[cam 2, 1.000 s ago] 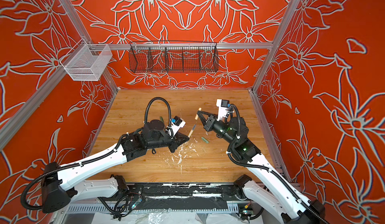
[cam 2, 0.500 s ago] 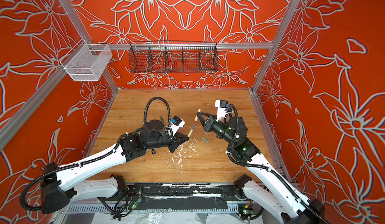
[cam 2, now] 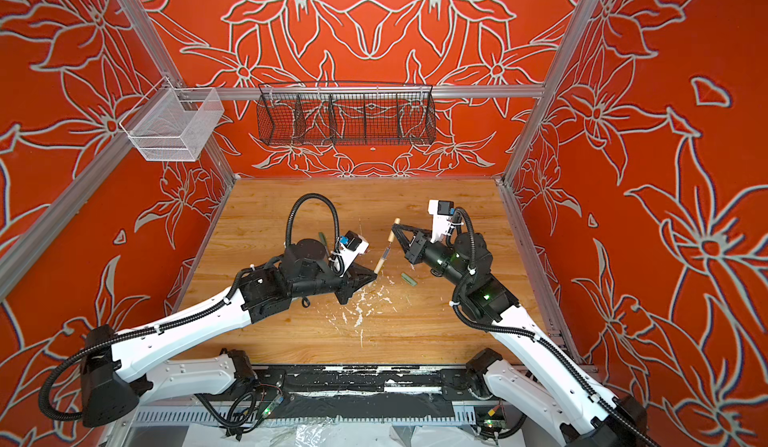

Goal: Insert the pens into the pen caps
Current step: 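Bring the tan cap down over the pen nib with the right gripper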

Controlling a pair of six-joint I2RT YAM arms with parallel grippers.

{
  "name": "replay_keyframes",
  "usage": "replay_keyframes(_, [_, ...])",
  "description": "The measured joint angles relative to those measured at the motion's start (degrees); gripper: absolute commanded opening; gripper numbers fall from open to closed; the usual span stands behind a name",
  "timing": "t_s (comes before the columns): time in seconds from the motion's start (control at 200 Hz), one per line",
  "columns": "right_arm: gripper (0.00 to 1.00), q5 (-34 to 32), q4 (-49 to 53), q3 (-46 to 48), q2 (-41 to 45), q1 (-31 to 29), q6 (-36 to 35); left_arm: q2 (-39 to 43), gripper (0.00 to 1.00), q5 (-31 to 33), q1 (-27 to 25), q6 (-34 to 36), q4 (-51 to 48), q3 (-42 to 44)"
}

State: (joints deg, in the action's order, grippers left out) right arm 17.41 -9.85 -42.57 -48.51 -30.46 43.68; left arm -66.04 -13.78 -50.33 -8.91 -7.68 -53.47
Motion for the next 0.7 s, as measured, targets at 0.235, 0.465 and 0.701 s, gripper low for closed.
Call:
replay_keyframes(0.235, [0.0,-0.5,0.11,0.0,-0.07,0.0,0.02,0.31,0.0,0.0,0.0,0.02,0.0,0.0])
replay_keyframes(0.465, [0.0,-0.5,0.09,0.0,0.11,0.0,0.2,0.31,0.0,0.0,0.0,0.02,-0.02,0.0])
replay_keyframes(0.701, [0.0,-0.48,0.13,0.0,0.92,0.0,0.61,0.28,0.0,-0.04,0.0,0.04,0.0,0.0])
